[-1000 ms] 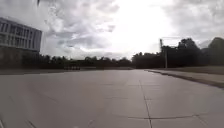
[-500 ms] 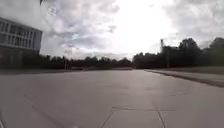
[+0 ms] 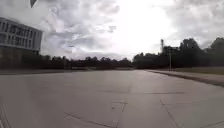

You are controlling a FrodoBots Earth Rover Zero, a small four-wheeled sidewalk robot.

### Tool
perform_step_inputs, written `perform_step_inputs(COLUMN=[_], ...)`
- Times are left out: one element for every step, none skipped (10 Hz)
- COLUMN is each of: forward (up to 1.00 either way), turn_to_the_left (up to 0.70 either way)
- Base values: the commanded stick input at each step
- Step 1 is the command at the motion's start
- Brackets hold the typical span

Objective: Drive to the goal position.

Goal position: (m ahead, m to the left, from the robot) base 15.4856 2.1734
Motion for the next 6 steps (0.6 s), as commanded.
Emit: perform_step_inputs(forward=[1.00, 1.00, 1.00, 1.00, 1.00, 1.00], turn_to_the_left=[0.00, 0.00, 0.00, -0.25, -0.40, -0.40])
